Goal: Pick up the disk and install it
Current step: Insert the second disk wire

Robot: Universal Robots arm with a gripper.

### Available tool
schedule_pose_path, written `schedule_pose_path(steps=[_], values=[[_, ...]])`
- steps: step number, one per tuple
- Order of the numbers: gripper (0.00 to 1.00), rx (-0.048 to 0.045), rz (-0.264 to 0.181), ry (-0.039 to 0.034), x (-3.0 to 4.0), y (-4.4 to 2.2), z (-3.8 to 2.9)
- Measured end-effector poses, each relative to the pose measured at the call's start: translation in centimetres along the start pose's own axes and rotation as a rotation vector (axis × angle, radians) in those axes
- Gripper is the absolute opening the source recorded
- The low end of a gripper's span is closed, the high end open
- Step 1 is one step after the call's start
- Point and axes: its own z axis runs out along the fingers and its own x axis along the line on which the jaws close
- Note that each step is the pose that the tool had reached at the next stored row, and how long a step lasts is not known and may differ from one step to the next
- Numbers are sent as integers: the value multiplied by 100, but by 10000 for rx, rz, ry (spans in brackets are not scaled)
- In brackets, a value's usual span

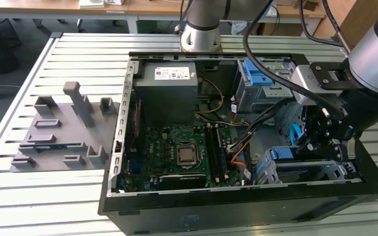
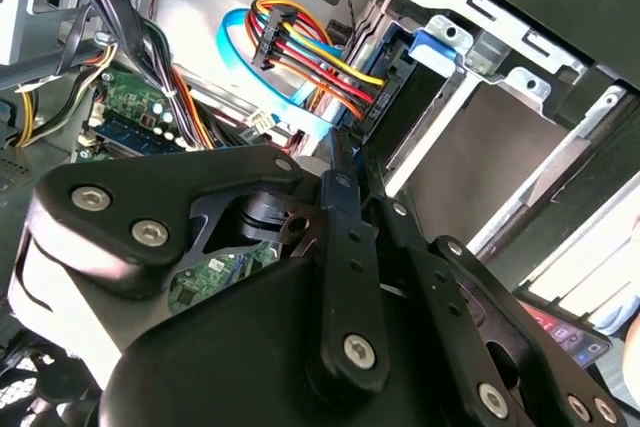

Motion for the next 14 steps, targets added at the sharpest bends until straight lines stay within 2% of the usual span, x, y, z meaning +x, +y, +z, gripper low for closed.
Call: schedule_pose_path(steps=[11, 13, 14], values=[[16, 0, 0, -5, 5, 0, 19], [17, 0, 0, -6, 6, 0, 20], [23, 0, 0, 0, 5, 0, 12]])
